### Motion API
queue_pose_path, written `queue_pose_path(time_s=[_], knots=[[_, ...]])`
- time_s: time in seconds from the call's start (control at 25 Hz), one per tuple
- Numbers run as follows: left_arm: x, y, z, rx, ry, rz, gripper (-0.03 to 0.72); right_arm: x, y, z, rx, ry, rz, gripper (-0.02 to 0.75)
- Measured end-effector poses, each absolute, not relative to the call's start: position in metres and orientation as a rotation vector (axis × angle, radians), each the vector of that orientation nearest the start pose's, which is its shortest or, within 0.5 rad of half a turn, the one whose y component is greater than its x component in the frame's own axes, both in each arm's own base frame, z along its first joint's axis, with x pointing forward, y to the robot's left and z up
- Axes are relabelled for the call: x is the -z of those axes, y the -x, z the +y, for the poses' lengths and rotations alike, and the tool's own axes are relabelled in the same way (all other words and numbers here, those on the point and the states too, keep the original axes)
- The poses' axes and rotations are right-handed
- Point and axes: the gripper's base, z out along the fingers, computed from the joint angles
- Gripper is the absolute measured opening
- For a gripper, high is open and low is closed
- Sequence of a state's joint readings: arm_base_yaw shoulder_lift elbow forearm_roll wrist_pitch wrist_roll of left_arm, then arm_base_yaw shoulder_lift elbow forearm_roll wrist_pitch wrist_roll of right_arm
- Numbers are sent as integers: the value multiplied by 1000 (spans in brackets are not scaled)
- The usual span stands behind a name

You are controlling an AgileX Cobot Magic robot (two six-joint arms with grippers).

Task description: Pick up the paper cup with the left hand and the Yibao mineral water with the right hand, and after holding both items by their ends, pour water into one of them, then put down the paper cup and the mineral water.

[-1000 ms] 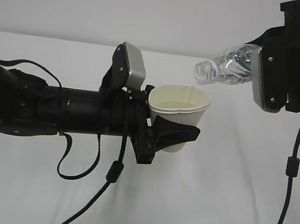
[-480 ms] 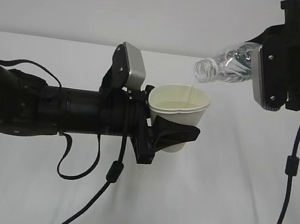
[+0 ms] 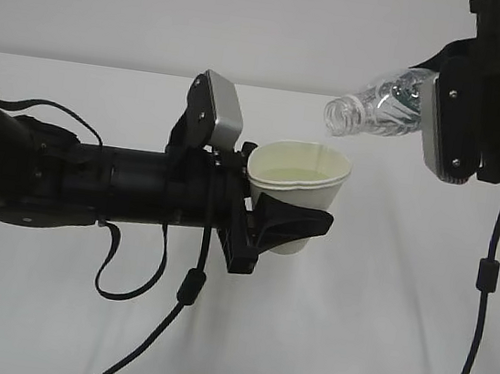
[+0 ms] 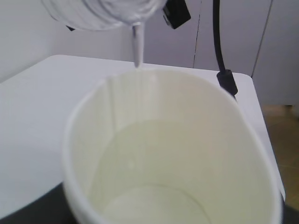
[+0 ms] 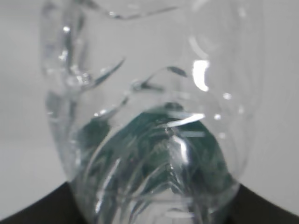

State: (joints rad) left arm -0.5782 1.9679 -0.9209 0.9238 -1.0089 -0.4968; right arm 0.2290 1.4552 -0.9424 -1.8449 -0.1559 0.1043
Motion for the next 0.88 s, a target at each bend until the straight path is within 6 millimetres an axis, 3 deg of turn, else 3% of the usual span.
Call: queue_pose_path(time_s=[0.88], knots=[[-164, -281, -254, 978, -1062, 1454, 398, -287, -309, 89, 697, 1763, 1144, 356]])
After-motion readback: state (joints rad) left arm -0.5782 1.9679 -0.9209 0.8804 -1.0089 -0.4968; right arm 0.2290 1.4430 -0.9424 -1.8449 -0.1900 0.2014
